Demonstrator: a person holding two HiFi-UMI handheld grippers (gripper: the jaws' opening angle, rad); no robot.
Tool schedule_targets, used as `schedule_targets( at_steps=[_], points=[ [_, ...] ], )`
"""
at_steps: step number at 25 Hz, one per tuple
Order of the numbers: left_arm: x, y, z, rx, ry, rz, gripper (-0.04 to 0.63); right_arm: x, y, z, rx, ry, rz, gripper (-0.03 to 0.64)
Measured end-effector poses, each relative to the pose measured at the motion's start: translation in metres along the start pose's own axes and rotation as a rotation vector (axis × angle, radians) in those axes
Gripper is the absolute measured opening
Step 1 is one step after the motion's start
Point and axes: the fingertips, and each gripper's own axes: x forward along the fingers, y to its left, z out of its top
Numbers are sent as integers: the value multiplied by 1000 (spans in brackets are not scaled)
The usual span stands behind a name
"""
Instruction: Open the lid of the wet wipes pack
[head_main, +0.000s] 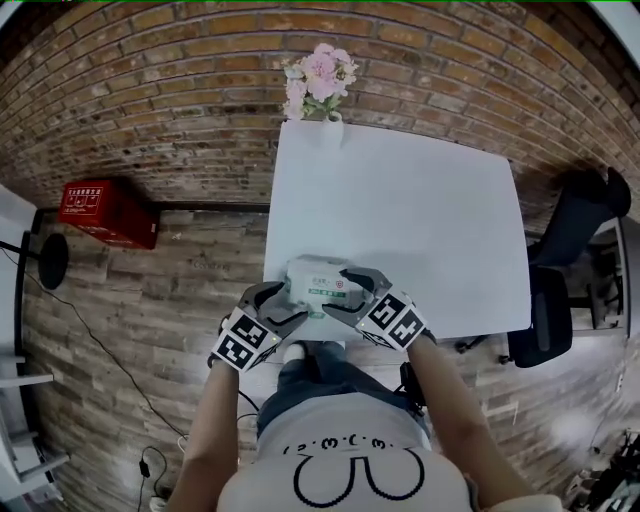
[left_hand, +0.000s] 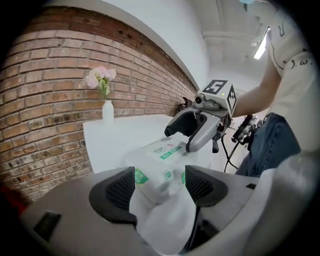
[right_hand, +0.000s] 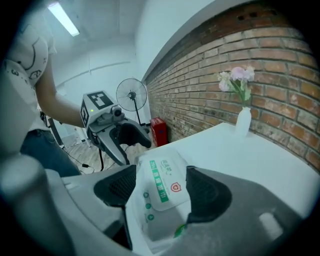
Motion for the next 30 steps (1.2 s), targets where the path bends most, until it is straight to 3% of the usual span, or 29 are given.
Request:
schedule_targets(
  at_steps=[8,18,30],
  points=[
    [19,7,-24,59,100,23,263,17,0,-13,-67,72,-33,307],
    [27,9,-27,66,117,18,215,23,-1,-16,-61,51,-38,288],
    [28,8,-30,55,126,29,209,25,-6,-17,39,141,104,287]
  ],
)
